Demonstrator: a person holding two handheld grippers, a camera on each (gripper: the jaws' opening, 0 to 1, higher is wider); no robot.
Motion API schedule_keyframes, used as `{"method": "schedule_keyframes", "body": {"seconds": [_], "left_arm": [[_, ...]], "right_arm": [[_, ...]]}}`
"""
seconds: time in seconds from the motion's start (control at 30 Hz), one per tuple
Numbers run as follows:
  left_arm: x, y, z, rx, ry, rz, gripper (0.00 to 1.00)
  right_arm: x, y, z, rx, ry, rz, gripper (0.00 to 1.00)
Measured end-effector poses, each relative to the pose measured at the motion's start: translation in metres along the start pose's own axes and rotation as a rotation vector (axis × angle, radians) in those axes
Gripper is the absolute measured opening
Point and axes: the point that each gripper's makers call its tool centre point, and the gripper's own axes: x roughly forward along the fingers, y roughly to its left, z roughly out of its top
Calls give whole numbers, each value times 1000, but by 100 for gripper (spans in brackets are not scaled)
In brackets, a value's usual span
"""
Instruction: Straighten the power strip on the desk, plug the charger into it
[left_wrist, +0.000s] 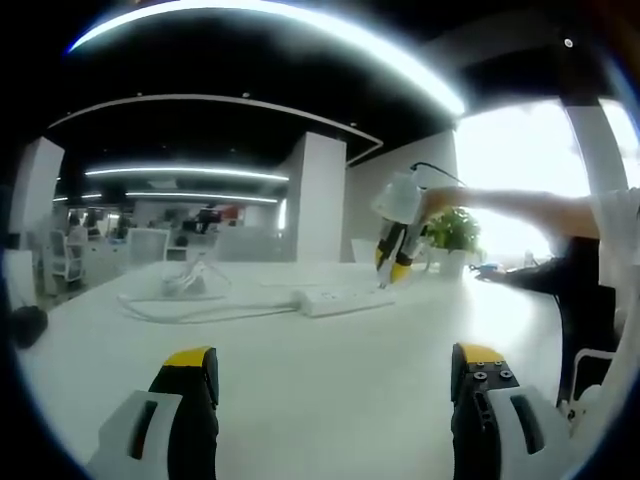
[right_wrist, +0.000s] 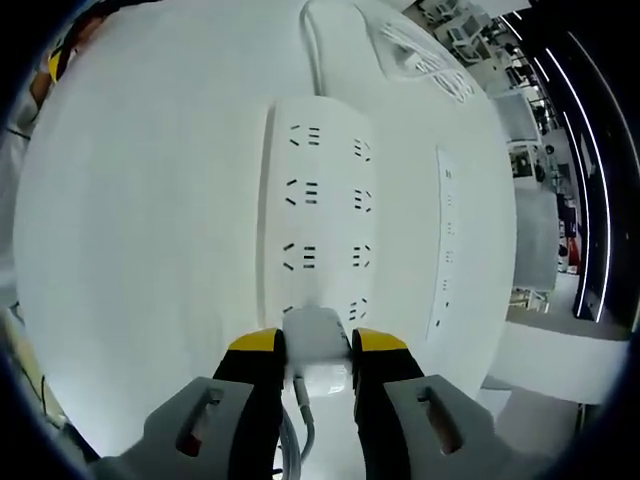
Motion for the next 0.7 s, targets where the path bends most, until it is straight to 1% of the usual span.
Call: {"method": "schedule_keyframes", "body": {"seconds": [0.13,0.3,0.5,0.7], "left_arm": [[0,0,-2,-2,5,0,99],[1,-1,-1,-2,2,-1,99],[4,-5,-2,-2,4,-6,99],[7,-8,-1,2,7,-12,99]], "right_arm": [[0,0,0,16,-6,-2,24],[1,0,0,6,3,-5,24],[1,0,-1,21,1,-10,24],[1,1,1,-5,29,-16,24]]}}
